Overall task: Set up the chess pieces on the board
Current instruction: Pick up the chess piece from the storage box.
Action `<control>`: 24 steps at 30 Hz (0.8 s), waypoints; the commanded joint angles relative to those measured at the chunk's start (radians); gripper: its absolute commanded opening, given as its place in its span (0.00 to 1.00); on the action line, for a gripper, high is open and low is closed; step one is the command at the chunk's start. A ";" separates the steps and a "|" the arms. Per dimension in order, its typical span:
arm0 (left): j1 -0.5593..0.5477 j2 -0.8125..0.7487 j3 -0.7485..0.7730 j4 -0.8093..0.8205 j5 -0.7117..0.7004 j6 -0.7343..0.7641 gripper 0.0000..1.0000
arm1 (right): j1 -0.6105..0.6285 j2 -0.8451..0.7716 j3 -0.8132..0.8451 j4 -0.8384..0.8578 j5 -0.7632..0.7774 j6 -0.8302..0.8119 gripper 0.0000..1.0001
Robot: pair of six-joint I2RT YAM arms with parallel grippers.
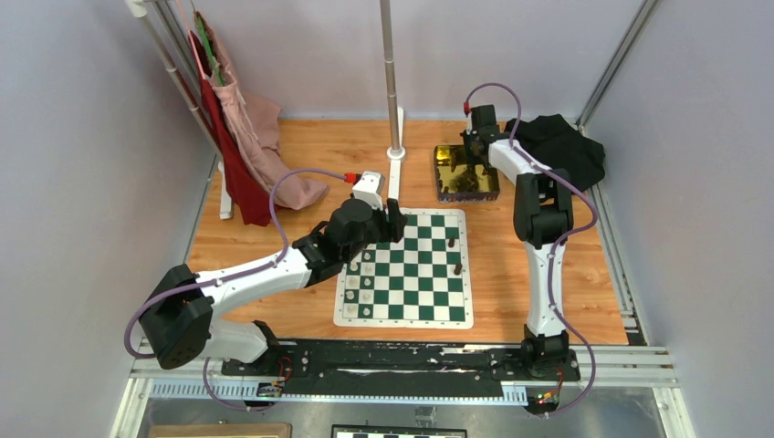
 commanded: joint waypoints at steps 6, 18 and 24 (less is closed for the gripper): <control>-0.008 -0.014 -0.007 0.036 -0.021 0.003 0.64 | 0.013 -0.031 -0.013 -0.028 -0.015 0.006 0.00; -0.008 -0.094 -0.046 0.032 -0.020 -0.003 0.64 | 0.018 -0.196 -0.145 -0.046 -0.055 0.000 0.00; -0.008 -0.140 -0.071 0.018 -0.025 0.001 0.64 | 0.041 -0.279 -0.175 -0.111 -0.092 -0.022 0.00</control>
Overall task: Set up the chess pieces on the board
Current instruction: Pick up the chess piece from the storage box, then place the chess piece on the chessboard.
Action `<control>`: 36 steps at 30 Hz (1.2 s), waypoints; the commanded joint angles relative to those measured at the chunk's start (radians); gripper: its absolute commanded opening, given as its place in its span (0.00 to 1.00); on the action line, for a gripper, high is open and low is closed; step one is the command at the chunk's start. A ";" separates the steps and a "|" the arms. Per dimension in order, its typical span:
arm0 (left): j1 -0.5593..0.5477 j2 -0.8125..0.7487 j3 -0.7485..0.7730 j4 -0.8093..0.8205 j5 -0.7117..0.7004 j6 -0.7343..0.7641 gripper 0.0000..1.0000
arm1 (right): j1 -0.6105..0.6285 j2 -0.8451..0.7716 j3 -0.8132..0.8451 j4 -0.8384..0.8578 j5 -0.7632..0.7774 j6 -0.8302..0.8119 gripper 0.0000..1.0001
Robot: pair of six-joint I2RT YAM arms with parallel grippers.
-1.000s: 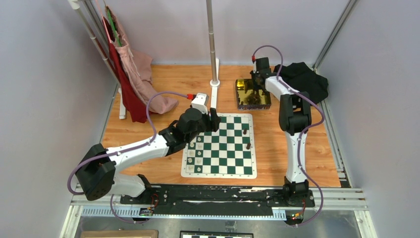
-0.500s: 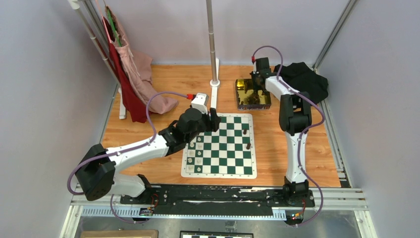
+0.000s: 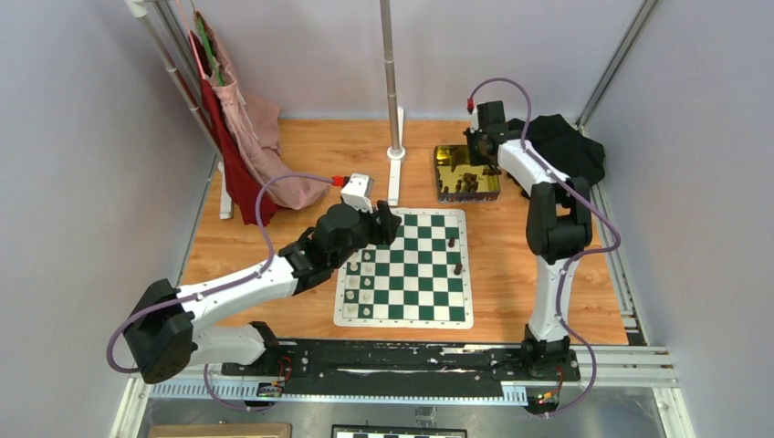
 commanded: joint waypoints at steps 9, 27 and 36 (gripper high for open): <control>-0.007 -0.171 -0.074 -0.046 -0.047 0.005 0.64 | 0.183 -0.246 -0.012 -0.377 0.031 -0.068 0.00; -0.008 -0.544 -0.125 -0.295 -0.107 -0.047 0.61 | 0.711 -0.356 -0.161 -0.934 0.180 0.074 0.00; -0.009 -0.601 -0.117 -0.338 -0.123 -0.055 0.60 | 0.814 -0.252 -0.230 -0.984 0.041 0.041 0.00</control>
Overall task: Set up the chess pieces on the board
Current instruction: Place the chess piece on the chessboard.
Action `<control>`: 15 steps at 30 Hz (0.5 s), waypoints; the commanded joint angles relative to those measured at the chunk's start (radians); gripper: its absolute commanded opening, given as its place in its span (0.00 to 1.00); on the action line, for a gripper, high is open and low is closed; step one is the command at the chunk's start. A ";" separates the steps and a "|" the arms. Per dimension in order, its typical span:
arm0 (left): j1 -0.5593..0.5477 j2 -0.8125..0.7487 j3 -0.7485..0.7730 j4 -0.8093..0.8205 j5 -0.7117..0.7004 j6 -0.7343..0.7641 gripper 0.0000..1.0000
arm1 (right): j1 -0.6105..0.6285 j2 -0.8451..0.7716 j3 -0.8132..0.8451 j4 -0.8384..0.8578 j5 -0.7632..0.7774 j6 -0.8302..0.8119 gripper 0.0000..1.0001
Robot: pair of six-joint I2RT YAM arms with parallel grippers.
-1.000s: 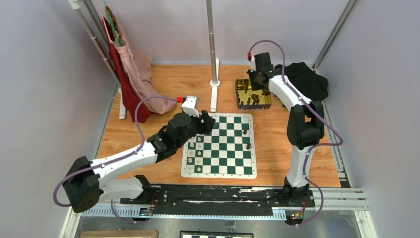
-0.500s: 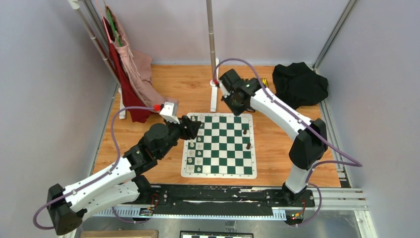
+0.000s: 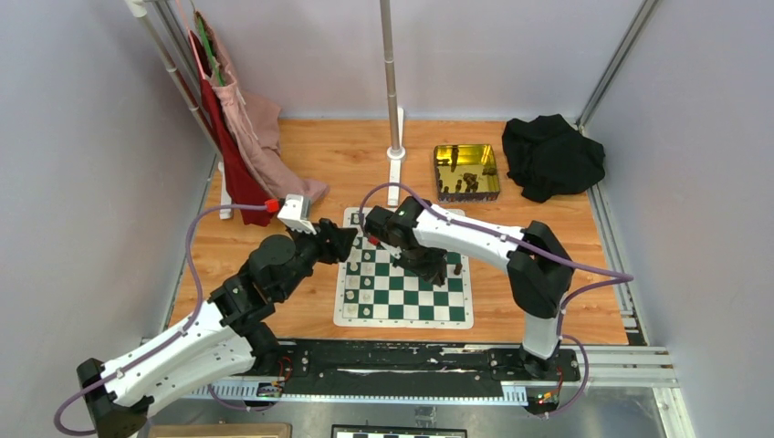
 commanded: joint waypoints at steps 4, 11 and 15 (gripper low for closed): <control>-0.008 -0.046 0.038 -0.045 -0.050 0.003 0.60 | 0.038 0.102 0.005 -0.077 -0.142 -0.066 0.00; -0.009 -0.039 0.064 -0.063 -0.060 0.012 0.60 | 0.041 0.182 0.023 -0.070 -0.189 -0.111 0.00; -0.009 -0.029 0.068 -0.060 -0.064 0.014 0.60 | 0.033 0.197 0.020 -0.067 -0.182 -0.126 0.00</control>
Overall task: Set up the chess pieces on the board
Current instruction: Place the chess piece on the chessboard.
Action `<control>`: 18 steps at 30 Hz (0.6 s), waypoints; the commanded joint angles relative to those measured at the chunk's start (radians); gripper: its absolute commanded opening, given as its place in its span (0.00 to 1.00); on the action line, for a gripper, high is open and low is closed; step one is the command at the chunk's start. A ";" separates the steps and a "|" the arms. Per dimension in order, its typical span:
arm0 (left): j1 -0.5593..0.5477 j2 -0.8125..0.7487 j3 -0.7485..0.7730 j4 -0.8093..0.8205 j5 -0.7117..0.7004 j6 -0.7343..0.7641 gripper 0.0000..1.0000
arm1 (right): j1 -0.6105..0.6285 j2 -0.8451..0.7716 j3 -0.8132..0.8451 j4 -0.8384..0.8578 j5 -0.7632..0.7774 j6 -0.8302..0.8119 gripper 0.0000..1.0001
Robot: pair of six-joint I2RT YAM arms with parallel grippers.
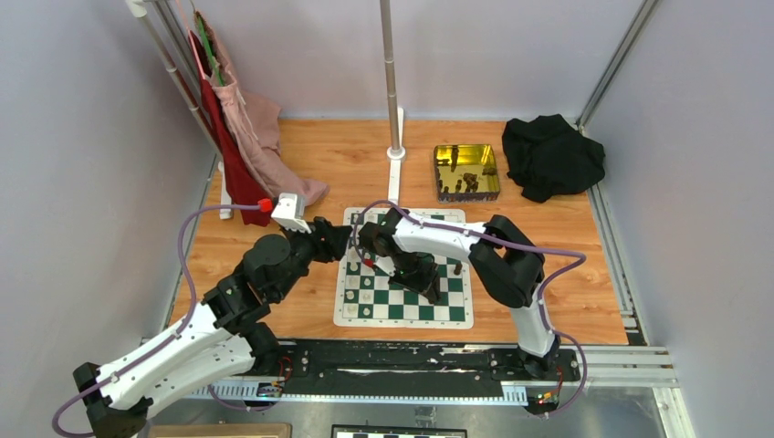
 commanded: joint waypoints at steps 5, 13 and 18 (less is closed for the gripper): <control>-0.009 0.028 0.042 0.012 -0.023 0.012 0.60 | -0.014 -0.006 -0.004 -0.019 -0.027 -0.042 0.00; -0.009 0.048 0.037 0.026 -0.026 0.013 0.60 | -0.026 0.017 -0.017 0.000 -0.042 -0.057 0.03; -0.008 0.062 0.035 0.034 -0.026 0.013 0.60 | -0.031 0.023 -0.014 0.008 -0.049 -0.063 0.16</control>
